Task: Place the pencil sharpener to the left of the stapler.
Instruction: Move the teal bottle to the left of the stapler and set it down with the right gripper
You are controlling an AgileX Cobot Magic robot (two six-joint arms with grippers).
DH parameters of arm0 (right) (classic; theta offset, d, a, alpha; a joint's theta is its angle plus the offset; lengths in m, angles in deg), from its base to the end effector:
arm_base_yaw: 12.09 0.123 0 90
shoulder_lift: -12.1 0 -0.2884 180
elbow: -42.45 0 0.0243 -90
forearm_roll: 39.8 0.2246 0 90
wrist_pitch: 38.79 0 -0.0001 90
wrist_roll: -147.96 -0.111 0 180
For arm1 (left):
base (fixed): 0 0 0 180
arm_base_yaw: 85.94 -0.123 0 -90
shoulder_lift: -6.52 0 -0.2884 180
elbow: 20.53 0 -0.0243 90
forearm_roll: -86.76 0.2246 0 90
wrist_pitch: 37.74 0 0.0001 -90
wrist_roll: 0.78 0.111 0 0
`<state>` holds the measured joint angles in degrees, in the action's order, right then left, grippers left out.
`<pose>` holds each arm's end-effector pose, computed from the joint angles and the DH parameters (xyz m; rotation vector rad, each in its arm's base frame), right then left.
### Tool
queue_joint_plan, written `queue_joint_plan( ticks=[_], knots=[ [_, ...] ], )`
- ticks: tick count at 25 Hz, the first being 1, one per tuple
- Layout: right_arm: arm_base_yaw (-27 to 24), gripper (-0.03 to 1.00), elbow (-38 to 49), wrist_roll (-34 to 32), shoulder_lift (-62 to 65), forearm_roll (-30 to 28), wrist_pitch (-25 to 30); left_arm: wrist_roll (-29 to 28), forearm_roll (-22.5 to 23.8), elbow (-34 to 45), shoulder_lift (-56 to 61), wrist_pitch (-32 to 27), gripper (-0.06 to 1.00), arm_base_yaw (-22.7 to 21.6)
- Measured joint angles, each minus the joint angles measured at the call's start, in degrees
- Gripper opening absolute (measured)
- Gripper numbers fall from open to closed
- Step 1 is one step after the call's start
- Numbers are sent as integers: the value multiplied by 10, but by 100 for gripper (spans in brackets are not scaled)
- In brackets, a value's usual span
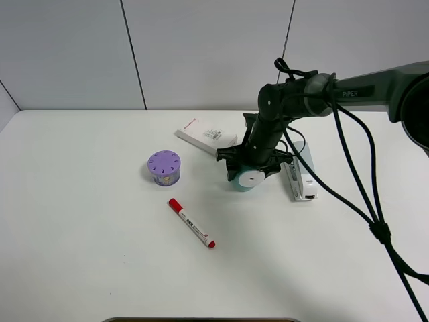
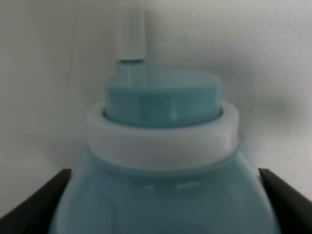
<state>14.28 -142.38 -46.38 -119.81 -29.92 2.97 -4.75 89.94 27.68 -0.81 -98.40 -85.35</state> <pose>0.3604 0.1928 0.1135 -0.1381 2.9876 0.2802 -0.0151 0.0055 0.2579 -0.0627 2.0259 0.0160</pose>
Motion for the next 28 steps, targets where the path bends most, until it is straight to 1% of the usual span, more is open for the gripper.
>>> queue_joint_plan(
  ticks=[23,25,28],
  knots=[
    [1,68,0,-5,0,-1,-6,0,0,0,0,0,95,0],
    [1,69,0,-5,-1,-1,-8,0,0,0,0,0,95,0],
    [2,78,0,-5,-1,-1,-21,0,0,0,0,0,95,0]
  ],
)
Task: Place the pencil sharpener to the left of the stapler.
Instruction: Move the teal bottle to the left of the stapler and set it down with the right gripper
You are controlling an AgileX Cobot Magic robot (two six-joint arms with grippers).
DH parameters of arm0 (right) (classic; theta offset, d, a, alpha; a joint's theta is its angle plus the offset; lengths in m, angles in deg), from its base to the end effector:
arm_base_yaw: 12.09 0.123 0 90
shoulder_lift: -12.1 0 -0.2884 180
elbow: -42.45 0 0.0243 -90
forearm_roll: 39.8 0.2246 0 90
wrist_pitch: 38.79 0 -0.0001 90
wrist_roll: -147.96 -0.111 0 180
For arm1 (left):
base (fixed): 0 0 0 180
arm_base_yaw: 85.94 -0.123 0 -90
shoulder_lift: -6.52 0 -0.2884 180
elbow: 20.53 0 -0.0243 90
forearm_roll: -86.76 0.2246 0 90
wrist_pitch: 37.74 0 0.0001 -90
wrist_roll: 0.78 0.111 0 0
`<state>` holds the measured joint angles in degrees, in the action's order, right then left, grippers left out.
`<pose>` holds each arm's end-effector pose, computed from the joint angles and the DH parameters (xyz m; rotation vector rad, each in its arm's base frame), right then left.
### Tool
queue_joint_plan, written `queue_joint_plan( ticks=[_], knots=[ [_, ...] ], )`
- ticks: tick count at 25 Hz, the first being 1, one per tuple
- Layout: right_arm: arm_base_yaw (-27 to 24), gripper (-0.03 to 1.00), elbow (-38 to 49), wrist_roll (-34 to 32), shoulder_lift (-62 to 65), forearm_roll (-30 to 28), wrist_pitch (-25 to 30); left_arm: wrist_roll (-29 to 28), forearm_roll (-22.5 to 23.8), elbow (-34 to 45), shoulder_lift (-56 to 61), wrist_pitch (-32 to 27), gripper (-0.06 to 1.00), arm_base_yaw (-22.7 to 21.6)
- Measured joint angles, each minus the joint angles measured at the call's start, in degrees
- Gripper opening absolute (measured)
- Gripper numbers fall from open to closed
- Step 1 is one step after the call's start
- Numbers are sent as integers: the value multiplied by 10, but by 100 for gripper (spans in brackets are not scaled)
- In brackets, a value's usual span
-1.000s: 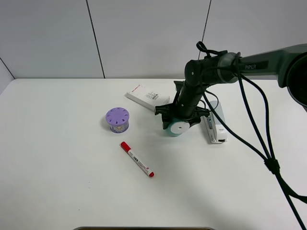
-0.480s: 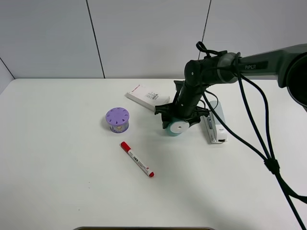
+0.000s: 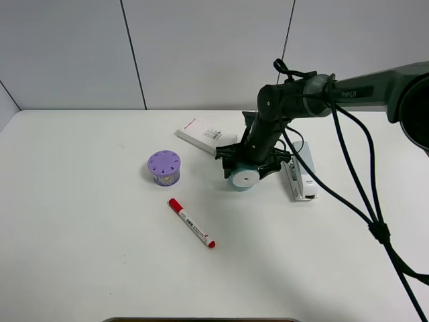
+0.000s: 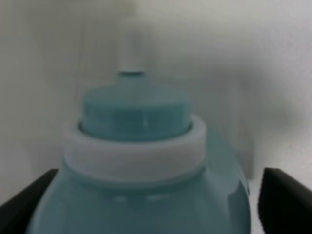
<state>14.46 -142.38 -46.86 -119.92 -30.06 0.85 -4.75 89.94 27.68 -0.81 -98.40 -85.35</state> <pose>0.3636 0.1951 0.1136 -0.1274 2.9538 0.2913 -0.0151 0.0055 0.2579 -0.0627 2.0259 0.0160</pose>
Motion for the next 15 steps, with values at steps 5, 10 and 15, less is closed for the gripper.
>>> queue_joint_plan(
  ticks=[5,10,15],
  knots=[
    [1,94,0,0,0,0,-1,0,0,0,0,0,95,0],
    [1,99,0,0,0,0,-1,0,0,0,0,0,95,0],
    [1,99,0,0,0,-1,-1,0,0,0,0,0,95,0]
  ],
)
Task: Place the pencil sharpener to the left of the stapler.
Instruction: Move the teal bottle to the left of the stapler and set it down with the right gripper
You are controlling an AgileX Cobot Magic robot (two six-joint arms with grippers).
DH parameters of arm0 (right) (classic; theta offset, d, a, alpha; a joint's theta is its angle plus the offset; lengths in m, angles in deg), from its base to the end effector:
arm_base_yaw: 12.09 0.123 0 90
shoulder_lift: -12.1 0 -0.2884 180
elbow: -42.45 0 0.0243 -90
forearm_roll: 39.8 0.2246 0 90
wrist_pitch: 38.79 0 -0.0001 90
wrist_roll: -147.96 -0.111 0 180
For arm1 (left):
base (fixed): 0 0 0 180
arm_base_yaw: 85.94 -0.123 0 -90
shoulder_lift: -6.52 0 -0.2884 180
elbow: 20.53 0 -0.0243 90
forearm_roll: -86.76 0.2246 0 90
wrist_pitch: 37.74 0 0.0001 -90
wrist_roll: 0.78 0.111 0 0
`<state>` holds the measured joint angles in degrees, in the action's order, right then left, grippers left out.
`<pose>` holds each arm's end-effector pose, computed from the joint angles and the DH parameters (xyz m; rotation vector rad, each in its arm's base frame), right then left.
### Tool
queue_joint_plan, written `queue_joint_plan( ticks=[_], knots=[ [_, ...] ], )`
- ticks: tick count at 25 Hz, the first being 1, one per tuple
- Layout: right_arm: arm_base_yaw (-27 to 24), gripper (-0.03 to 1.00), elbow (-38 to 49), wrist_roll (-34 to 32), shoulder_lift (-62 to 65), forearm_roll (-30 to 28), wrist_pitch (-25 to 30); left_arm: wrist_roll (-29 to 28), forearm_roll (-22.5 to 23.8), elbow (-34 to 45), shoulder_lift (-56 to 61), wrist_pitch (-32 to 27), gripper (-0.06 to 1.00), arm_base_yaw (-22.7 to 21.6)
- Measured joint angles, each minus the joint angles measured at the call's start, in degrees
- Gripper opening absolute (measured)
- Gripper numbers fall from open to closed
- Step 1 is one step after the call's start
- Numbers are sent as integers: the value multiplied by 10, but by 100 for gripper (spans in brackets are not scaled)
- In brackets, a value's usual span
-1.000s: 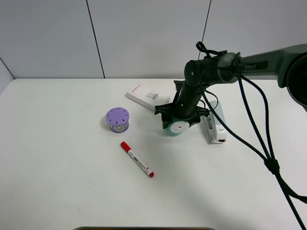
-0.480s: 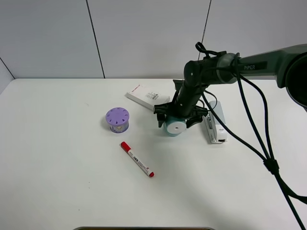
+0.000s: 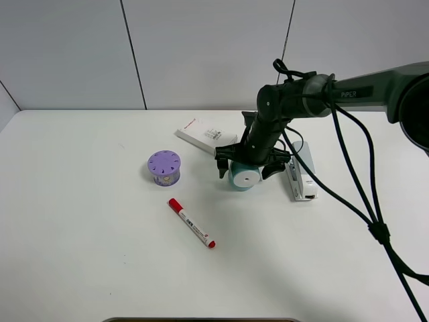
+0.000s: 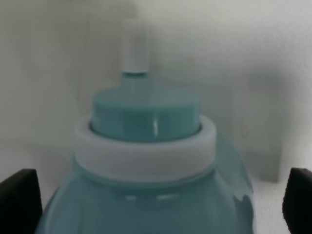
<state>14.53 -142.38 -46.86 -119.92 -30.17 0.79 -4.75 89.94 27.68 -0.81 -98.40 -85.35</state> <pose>0.3635 0.1955 0.1136 -0.1310 2.9524 0.2899 -0.0151 0.0055 0.2579 -0.0627 2.0259 0.0160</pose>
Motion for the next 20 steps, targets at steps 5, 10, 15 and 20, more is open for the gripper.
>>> queue_joint_plan(
  ticks=[5,10,15,20],
  knots=[
    [0,99,0,0,1,0,0,0,0,0,0,0,95,0],
    [0,99,0,0,13,-8,1,0,0,0,0,0,95,0],
    [0,99,0,-2,34,-12,25,0,0,0,0,0,95,0],
    [0,99,0,-27,75,-33,46,0,0,0,0,0,95,0]
  ],
)
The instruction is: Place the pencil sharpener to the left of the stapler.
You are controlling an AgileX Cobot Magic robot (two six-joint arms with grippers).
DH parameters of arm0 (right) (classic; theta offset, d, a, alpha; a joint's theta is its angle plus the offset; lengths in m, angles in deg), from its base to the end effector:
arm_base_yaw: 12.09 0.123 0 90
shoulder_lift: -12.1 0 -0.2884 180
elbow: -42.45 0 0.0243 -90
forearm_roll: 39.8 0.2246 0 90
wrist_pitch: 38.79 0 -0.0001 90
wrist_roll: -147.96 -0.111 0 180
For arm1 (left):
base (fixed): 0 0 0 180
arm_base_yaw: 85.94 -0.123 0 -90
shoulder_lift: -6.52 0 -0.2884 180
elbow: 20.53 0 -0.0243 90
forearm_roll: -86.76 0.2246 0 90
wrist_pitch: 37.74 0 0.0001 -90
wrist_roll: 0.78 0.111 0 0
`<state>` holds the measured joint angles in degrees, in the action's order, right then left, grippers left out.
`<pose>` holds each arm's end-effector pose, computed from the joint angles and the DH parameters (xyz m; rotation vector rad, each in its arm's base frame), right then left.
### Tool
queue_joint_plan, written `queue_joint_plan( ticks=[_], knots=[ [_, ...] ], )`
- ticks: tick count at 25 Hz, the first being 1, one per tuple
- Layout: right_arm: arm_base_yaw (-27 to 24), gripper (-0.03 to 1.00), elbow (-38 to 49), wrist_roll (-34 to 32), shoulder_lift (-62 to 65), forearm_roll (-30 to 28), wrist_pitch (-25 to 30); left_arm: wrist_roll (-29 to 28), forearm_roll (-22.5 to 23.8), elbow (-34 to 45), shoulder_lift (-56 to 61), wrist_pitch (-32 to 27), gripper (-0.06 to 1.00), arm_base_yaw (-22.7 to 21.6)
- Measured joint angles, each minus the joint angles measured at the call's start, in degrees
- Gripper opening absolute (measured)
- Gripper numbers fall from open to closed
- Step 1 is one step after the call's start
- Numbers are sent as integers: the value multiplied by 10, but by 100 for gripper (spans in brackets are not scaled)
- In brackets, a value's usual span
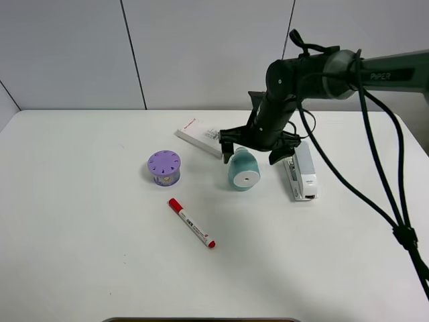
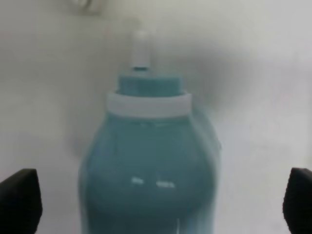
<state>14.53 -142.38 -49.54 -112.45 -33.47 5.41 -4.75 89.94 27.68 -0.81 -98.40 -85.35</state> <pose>0.3552 0.1876 0.1640 -0.1317 2.8993 0.2726 -0.0151 0.0055 0.2579 -0.0627 2.0259 0.0160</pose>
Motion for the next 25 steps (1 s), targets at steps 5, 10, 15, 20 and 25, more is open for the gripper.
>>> queue_joint_plan(
  ticks=[5,10,15,20,25],
  knots=[
    [0,99,0,-15,55,-15,19,0,0,0,0,0,95,0],
    [8,99,0,-18,119,-40,33,0,0,0,0,0,95,0],
    [24,99,0,-18,195,-88,31,0,0,0,0,0,95,0],
    [34,99,0,-18,286,-134,25,0,0,0,0,0,95,0],
    [34,99,0,-18,372,-177,32,0,0,0,0,0,95,0]
  ],
)
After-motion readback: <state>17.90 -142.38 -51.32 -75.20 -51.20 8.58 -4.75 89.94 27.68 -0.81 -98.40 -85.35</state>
